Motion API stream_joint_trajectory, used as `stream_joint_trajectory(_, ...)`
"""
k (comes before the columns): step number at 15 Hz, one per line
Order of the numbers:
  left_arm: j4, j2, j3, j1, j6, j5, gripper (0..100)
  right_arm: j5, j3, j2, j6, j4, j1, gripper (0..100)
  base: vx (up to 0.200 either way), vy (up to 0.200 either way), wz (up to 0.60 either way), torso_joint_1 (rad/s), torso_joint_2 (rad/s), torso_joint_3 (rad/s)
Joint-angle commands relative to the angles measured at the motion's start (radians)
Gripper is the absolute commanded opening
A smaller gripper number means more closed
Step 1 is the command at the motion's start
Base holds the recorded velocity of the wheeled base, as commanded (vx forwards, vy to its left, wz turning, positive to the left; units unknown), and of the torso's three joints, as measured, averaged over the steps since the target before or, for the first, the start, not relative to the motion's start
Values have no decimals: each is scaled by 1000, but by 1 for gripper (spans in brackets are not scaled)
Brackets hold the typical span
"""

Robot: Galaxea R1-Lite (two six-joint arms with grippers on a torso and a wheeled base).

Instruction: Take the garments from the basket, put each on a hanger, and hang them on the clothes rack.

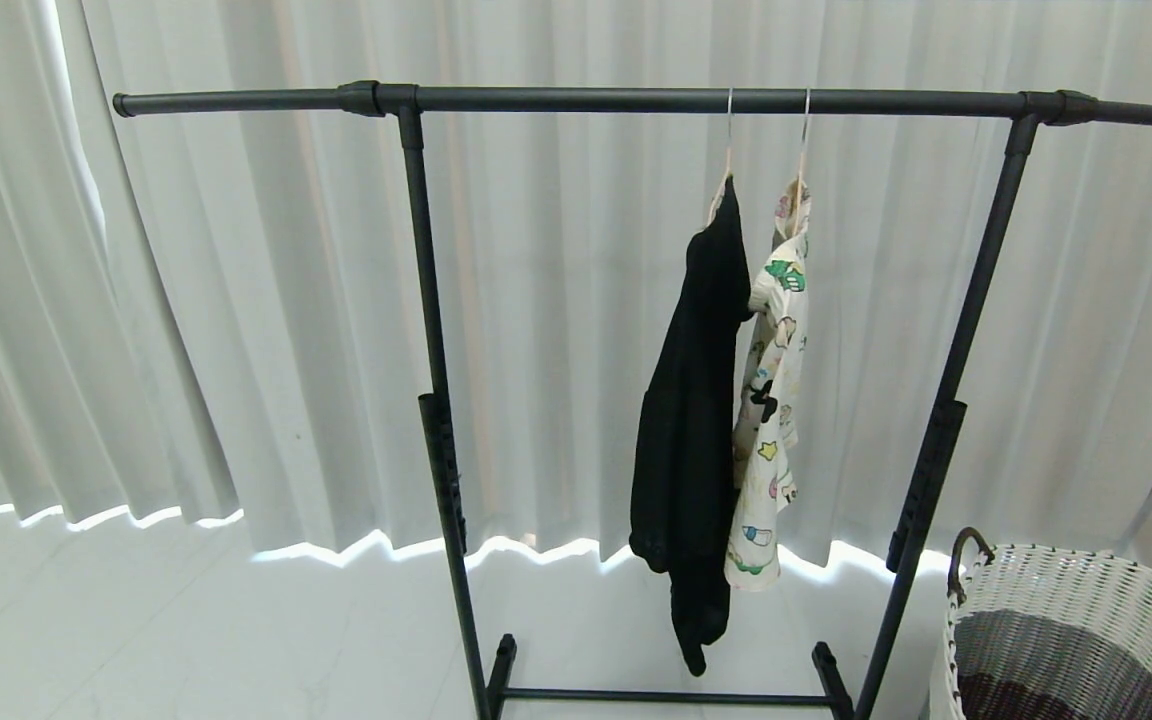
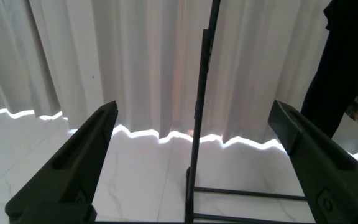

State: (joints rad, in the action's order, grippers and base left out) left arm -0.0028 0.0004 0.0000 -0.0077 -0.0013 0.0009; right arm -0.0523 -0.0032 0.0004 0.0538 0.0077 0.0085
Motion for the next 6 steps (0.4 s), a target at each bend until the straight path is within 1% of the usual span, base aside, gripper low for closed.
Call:
stream_joint_trajectory(1,0,0,0,0,0,1,100,0,0,0,0,0,1,100,0,0,0,0,0,0)
stream_joint_trajectory(6,0,0,0,0,0,1,100,-3,0,0,0,0,-1,100,0,0,0,0,0,0)
